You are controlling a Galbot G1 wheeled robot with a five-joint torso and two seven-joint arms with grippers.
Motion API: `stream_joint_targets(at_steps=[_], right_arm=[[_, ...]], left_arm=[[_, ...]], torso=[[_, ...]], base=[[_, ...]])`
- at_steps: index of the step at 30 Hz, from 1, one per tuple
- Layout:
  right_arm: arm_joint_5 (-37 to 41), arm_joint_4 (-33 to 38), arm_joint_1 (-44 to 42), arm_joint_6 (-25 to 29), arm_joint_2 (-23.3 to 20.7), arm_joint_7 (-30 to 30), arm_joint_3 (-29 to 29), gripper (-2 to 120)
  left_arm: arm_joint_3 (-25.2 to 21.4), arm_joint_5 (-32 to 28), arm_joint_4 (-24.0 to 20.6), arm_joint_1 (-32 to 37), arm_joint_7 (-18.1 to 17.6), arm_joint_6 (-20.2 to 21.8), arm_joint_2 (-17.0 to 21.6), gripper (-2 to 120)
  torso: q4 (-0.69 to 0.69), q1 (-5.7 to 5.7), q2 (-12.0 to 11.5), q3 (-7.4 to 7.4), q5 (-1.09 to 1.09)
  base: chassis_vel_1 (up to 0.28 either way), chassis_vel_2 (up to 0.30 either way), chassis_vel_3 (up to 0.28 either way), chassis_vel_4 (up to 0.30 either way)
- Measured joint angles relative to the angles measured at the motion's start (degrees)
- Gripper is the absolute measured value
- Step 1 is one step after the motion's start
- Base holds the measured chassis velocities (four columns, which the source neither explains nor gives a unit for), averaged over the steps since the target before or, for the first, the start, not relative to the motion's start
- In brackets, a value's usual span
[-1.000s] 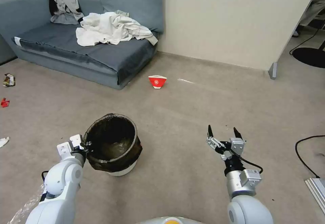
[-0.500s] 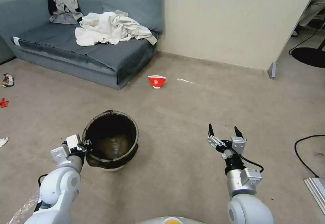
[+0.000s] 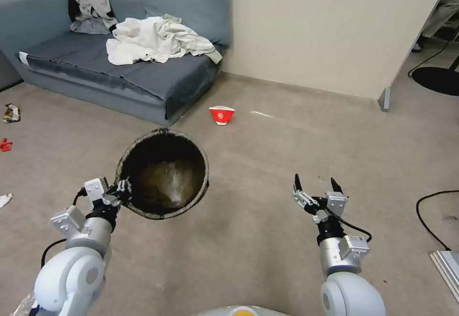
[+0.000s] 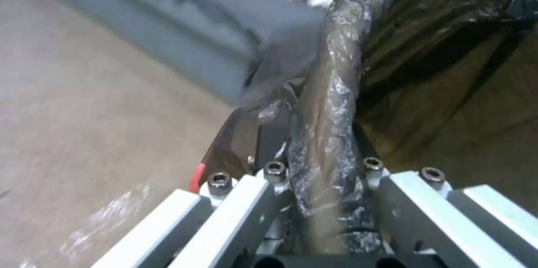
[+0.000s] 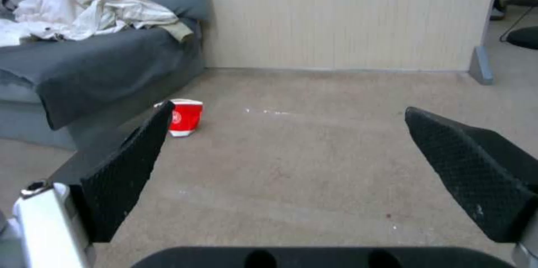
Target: Pick up the trash can from the floor.
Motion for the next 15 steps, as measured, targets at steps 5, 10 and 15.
stream_joint_targets(at_steps=[5, 10, 15], right_arm=[[0.34, 0.44, -0.15, 0.07, -0.09, 0.08, 0.06, 100], [0.82, 0.61, -0.01, 0.08, -0.27, 0.16, 0.25, 100], [1.22, 0.68, 0.15, 0.06, -0.39, 0.21, 0.41, 100]], left_arm=[[2.42, 4.60, -0.86, 0.87, 3.02, -5.52, -1.08, 4], [4.31, 8.20, -1.76, 2.51, 3.88, -8.80, -1.70, 4], [7.01, 11.05, -3.37, 5.12, 4.31, -10.32, -2.17, 4]], torso=[[-0.01, 0.00, 0.00, 0.00, -0.01], [0.00, 0.00, 0.00, 0.00, 0.00], [0.00, 0.00, 0.00, 0.00, 0.00]], base=[[0.000, 0.000, 0.000, 0.000], [0.000, 0.000, 0.000, 0.000], [0.000, 0.000, 0.000, 0.000]])
